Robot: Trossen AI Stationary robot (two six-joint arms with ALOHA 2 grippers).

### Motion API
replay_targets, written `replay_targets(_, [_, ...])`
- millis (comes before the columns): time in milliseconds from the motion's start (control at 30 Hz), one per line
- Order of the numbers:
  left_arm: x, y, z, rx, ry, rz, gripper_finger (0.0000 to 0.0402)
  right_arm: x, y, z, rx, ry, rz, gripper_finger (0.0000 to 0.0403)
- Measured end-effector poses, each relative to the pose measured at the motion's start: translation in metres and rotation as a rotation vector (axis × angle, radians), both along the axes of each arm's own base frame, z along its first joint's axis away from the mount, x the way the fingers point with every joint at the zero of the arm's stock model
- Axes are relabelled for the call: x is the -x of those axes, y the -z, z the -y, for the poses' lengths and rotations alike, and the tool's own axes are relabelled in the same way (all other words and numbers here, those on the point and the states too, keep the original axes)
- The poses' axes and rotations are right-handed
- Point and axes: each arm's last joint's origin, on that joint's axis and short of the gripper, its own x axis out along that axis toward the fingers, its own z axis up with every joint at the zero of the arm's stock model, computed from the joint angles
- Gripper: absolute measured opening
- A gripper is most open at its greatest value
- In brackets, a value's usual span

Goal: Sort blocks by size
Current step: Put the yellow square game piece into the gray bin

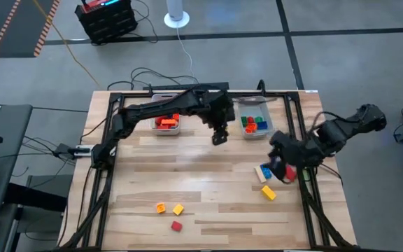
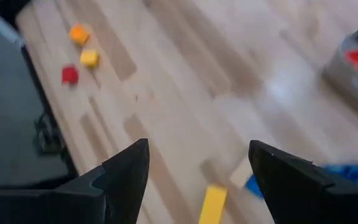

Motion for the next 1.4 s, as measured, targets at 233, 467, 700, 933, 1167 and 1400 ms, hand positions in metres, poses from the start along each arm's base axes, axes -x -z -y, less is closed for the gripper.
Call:
replay_targets(233, [0.06, 0.002, 0.048, 0.053, 0.028, -0.088, 0.0183, 0.017, 0.004, -0.018, -0.026, -0.053, -0.077, 0.0301])
replay_targets(467, [0.148, 0.025, 0.118, 0.249, -0.072, -0.019, 0.0183, 0.023, 0.006, -0.018, 0.05, -0.067, -0.096, 0.0301])
replay_targets(700, [0.212, 0.064, 0.195, 0.364, -0.2, -0.154, 0.0183, 0.013, 0.006, -0.001, 0.178, -0.059, -0.085, 0.0301])
replay_targets(933, [0.236, 0.104, 0.249, 0.359, -0.254, -0.292, 0.0189, 0.004, 0.005, 0.018, 0.238, -0.04, -0.092, 0.0301])
replay_targets(1167, [0.232, 0.126, 0.273, 0.377, -0.279, -0.312, 0.0253, 0.001, 0.004, 0.024, 0.234, -0.025, -0.086, 0.0301])
replay_targets(1400, [0.226, 0.158, 0.28, 0.309, -0.312, -0.405, 0.0331, -0.002, 0.003, 0.022, 0.222, -0.037, -0.052, 0.0301])
